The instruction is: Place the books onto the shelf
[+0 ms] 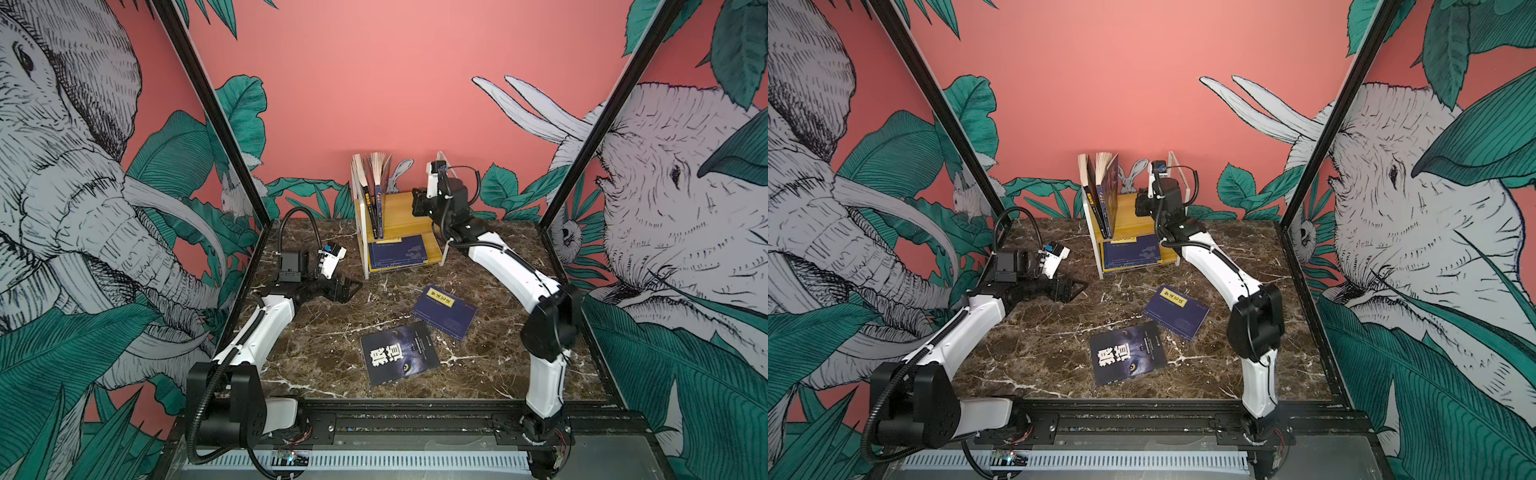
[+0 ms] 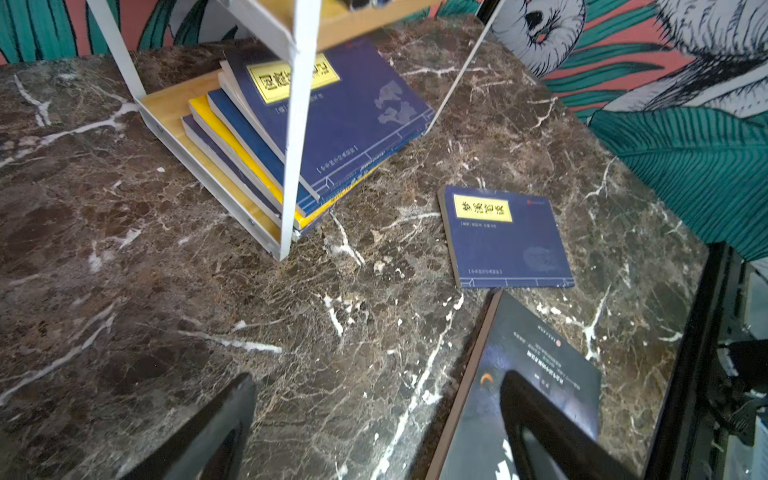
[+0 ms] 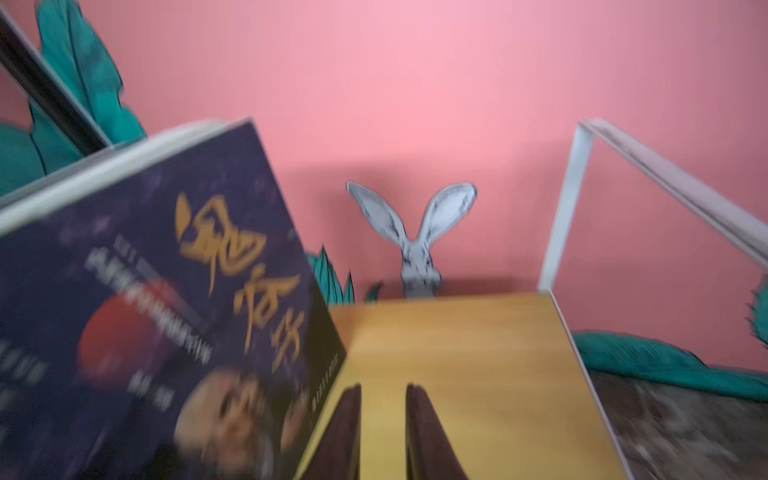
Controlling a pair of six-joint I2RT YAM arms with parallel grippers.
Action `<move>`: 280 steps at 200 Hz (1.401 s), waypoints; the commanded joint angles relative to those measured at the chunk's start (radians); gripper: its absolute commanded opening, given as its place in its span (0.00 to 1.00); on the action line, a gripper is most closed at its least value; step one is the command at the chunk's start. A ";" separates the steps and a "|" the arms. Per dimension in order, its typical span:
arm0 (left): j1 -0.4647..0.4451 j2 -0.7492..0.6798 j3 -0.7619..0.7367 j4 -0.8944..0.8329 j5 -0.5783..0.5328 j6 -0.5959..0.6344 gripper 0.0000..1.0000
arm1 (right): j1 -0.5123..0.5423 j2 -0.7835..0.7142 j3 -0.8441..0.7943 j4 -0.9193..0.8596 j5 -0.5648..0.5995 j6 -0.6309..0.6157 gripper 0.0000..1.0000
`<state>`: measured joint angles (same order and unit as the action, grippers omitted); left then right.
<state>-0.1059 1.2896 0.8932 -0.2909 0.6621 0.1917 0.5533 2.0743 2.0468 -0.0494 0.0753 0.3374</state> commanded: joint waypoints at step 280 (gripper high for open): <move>0.085 -0.136 -0.106 -0.069 0.002 0.186 0.97 | -0.031 -0.264 -0.116 -0.008 0.154 -0.312 0.60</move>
<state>-0.0273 1.1629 0.8009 -0.3515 0.6651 0.3408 0.5411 1.8809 1.9991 -0.0231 0.0959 0.1501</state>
